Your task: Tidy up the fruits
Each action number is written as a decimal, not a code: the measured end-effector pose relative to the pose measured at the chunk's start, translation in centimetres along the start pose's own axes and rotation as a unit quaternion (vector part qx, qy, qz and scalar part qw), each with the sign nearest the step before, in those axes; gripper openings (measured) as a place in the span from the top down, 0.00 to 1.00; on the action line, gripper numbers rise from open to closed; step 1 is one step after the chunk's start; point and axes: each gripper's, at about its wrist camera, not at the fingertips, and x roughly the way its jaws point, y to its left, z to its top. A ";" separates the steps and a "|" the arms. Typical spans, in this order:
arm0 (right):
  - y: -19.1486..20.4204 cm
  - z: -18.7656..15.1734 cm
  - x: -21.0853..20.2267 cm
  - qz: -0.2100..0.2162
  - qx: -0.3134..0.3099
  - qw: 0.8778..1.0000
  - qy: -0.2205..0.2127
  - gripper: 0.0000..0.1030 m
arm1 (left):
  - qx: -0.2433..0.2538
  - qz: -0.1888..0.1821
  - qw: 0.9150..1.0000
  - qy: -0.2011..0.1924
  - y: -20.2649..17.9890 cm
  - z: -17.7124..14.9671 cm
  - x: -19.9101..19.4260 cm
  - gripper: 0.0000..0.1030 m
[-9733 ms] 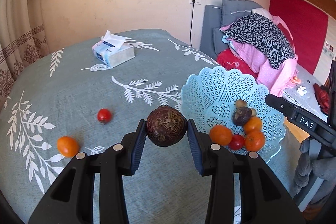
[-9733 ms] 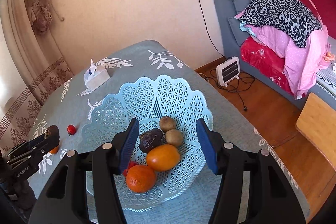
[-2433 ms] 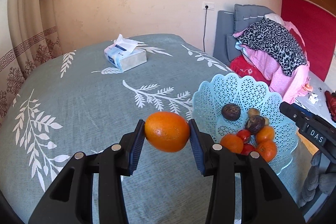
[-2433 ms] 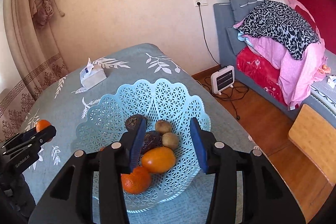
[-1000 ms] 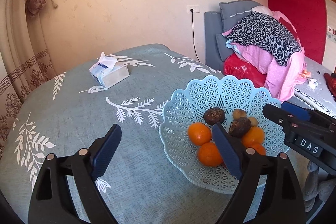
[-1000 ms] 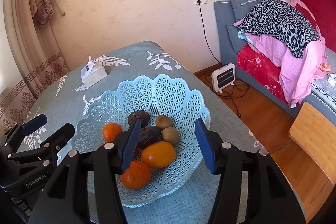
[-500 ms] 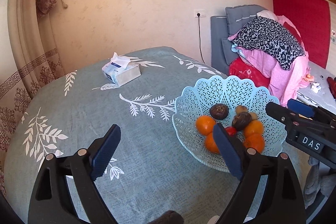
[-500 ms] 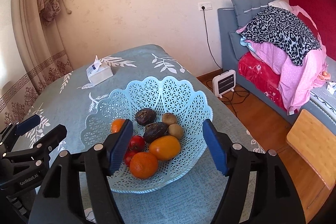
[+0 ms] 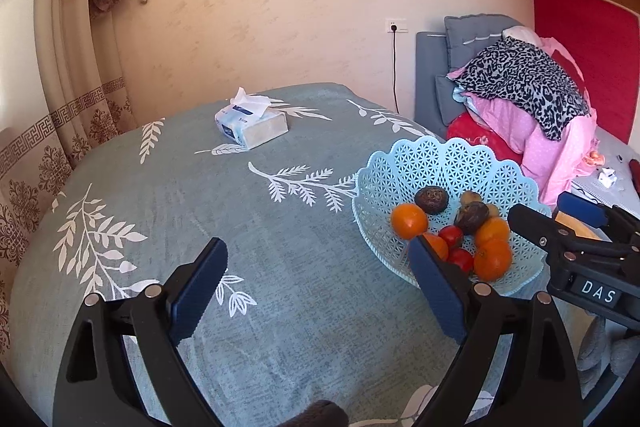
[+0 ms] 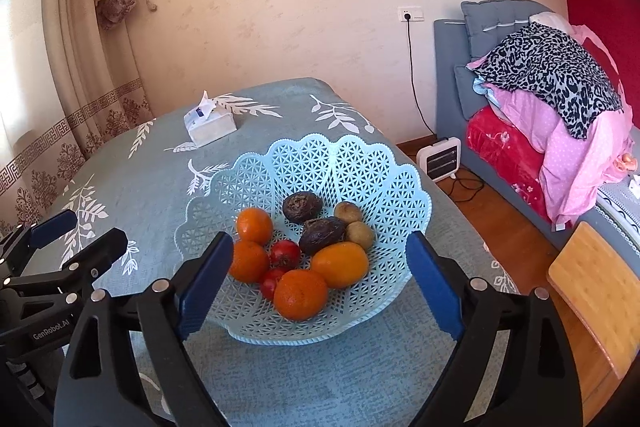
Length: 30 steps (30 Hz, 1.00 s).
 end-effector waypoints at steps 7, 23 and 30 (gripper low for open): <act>0.7 -0.2 -0.1 0.000 -0.015 1.000 0.001 0.13 | -0.014 0.007 1.000 0.003 0.7 -0.4 -0.4 0.12; 1.2 -0.5 0.3 0.001 -0.026 1.000 0.010 0.13 | -0.019 0.020 0.999 0.016 0.9 -1.0 -0.2 0.05; 1.2 -0.7 0.6 0.000 -0.030 0.999 0.014 0.13 | -0.016 0.022 0.999 0.021 0.8 -1.1 0.1 0.05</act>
